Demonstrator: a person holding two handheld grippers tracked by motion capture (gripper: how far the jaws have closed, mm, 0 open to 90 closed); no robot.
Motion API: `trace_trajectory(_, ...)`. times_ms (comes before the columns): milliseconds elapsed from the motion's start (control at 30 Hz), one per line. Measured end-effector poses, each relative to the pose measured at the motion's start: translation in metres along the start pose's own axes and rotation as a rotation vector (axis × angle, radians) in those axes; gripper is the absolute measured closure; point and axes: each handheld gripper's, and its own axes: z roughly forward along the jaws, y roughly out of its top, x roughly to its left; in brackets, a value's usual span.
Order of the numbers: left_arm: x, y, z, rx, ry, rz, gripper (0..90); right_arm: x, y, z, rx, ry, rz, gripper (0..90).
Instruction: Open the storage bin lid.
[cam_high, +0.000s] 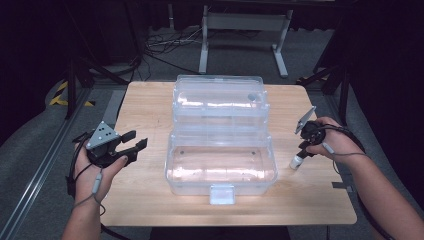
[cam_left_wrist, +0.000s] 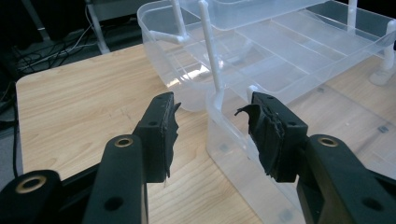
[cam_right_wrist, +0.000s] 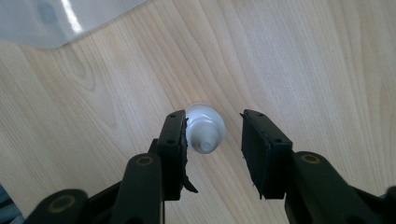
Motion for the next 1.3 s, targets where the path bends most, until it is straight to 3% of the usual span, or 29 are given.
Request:
trace_trajectory(667, 0.000, 0.000, 0.002, 0.005, -0.010, 0.001, 50.6, 0.000, 0.002, 0.021, 0.070, 0.026, -0.027, 65.4)
trace_trajectory(767, 0.000, 0.000, 0.001, 0.005, -0.010, 0.000, 50.6, 0.001, 0.003, 0.020, 0.077, 0.022, -0.036, 70.9)
trace_trajectory(1033, 0.000, 0.000, 0.001, 0.001, -0.007, 0.000, 50.6, 0.002, 0.004, 0.016, 0.076, 0.027, -0.036, 71.3)
trace_trajectory(1300, 0.000, 0.000, 0.001, 0.006, -0.009, 0.002, 50.3, 0.004, 0.005, 0.000, 0.054, 0.027, -0.034, 71.3)
